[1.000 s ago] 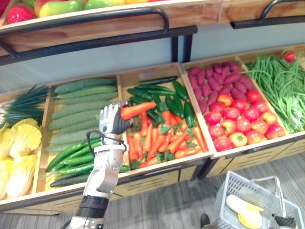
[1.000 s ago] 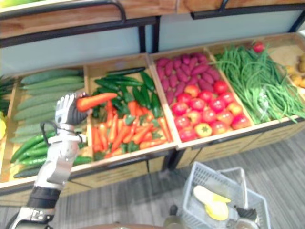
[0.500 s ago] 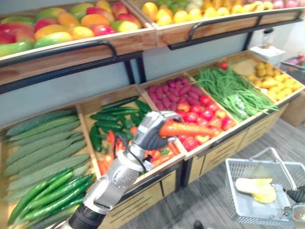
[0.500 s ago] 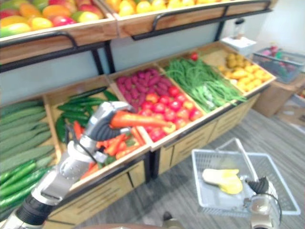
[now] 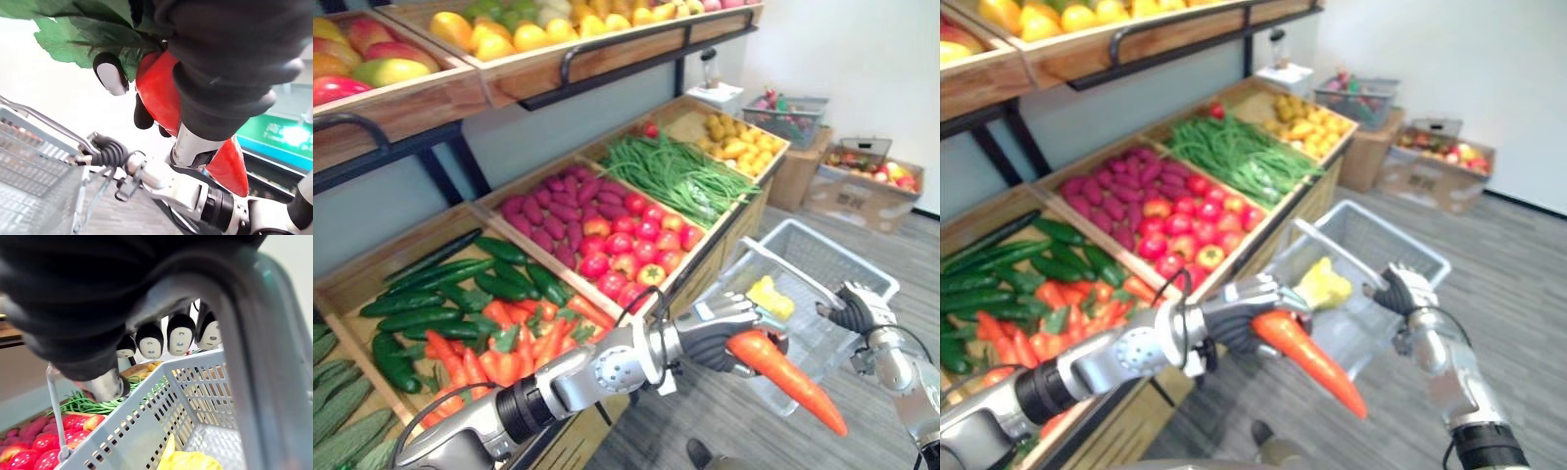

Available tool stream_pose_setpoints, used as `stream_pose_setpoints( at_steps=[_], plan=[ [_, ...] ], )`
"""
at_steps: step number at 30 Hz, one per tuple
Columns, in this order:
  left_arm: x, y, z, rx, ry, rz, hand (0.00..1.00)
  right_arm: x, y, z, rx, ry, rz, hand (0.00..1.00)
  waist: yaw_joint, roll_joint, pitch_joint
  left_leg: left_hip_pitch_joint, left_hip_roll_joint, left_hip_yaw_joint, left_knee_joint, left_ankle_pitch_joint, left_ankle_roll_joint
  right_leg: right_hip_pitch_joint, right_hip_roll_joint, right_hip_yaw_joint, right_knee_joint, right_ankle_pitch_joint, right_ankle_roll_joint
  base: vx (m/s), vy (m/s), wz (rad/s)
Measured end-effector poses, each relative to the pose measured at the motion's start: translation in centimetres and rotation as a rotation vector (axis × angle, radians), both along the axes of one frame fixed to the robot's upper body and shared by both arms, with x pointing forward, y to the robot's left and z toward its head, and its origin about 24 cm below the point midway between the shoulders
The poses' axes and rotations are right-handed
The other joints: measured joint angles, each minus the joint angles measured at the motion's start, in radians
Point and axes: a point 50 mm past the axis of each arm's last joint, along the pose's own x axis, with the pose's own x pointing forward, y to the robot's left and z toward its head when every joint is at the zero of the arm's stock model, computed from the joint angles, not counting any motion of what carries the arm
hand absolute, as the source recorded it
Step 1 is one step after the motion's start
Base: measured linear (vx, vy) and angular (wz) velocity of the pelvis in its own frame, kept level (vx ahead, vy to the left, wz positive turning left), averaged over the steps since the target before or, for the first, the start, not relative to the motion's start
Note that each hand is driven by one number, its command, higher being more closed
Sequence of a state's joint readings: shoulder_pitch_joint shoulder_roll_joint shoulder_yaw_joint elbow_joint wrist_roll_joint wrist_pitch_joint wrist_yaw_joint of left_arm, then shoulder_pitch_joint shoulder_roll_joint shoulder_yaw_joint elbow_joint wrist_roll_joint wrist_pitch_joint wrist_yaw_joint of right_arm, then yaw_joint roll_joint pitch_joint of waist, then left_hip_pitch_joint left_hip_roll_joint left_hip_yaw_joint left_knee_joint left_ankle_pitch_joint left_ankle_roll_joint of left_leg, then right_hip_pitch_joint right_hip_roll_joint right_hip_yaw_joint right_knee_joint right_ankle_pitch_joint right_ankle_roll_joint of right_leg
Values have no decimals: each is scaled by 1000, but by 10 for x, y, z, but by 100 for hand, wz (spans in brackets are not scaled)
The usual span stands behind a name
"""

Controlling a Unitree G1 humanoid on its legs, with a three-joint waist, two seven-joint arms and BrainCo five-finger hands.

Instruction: Pick vegetable in the basket

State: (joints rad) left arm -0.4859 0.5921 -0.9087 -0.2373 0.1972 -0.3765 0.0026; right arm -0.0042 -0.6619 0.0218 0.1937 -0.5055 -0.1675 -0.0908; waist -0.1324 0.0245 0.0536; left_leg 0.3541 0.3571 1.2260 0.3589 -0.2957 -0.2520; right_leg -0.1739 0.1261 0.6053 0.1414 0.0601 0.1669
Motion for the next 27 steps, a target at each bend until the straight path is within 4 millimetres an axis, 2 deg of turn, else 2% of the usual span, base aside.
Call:
stream_pose_setpoints(
  at_steps=[4,10,17,19,23,27],
  plan=[
    [0,-4,-9,54,14,-31,100,1,10,4,-19,4,76,100,-8,-1,15,3,7,32,28,-10,-4,-14,14,30,2,9,5,-16,7,-26],
    [-1,-12,-37,185,33,-53,100,2,17,11,-50,12,150,100,-30,-3,26,4,8,40,30,-14,-3,-15,14,34,2,9,5,-8,-4,-1],
    [8,-23,-69,335,-10,-18,100,1,33,29,31,-59,223,100,-49,-1,32,-12,10,44,33,-15,-4,-32,12,32,2,10,6,0,0,0],
    [14,-28,-83,386,-12,15,100,-1,40,35,67,-88,257,100,-57,0,33,-13,12,48,34,-15,-4,-34,14,33,0,10,6,0,0,0],
    [26,-38,-96,430,-22,99,100,-7,50,39,109,-92,301,100,-58,-2,34,-13,11,49,32,-15,-4,-34,15,35,0,10,6,0,0,0],
    [47,-50,-97,393,-21,257,100,-15,62,35,178,-81,333,100,-59,-9,45,-8,4,55,28,-15,-4,-33,15,42,0,10,7,-7,-1,-5]
  ],
)
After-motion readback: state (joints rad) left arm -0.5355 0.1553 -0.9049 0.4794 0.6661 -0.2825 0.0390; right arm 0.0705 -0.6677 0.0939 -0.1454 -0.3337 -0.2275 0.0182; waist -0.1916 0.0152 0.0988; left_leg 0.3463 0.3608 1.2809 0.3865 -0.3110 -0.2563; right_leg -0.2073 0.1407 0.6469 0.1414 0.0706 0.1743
